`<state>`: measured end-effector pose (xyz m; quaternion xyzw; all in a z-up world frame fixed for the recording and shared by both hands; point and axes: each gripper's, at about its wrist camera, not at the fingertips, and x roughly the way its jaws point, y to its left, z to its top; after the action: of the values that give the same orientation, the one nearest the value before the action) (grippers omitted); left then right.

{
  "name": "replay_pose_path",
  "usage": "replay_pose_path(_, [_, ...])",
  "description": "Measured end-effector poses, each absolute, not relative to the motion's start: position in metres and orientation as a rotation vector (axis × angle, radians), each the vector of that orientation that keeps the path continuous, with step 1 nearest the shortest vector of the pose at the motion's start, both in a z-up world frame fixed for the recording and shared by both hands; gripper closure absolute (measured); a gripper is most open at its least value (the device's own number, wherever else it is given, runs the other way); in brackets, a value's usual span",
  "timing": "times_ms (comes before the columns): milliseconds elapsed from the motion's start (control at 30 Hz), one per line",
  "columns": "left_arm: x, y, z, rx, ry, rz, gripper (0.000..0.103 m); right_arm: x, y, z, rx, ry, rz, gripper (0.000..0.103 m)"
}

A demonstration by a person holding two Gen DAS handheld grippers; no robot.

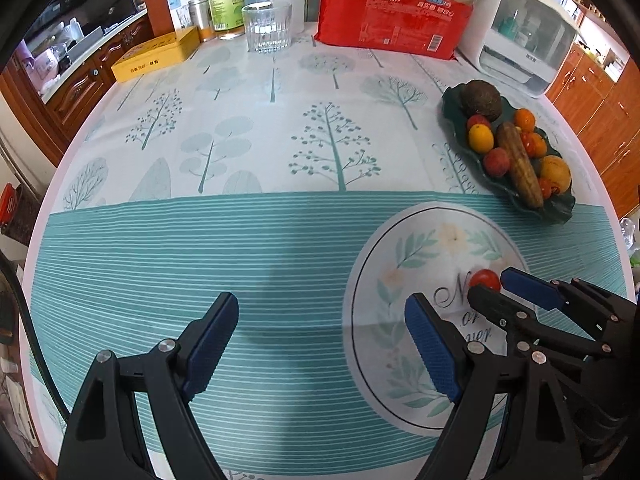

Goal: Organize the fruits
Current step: 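Grasp the red tomato with the right gripper, then carry the tomato in the right gripper to the green plate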

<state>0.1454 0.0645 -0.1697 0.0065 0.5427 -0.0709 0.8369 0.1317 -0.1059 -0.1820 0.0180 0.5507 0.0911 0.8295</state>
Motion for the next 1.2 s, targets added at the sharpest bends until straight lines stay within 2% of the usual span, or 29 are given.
replay_pose_path(233, [0.147,0.064,-0.179,0.02,1.169,-0.159,0.019,0.129,-0.104,-0.187,-0.005,1.143,0.148,0.064])
replay_pose_path(400, [0.148,0.062,-0.182,0.021,1.174,-0.171,0.019,0.13,-0.106,-0.197,-0.01,1.162,0.132,0.076])
replay_pose_path(767, [0.15,0.054,-0.186,0.031,1.192,-0.189,0.019,0.126,-0.111,-0.194,0.03,1.149,0.143,0.077])
replay_pose_path(1200, [0.172,0.011,-0.165,0.056,1.219,-0.226,0.019,0.13,-0.151,-0.149,0.099,1.093,0.113,0.077])
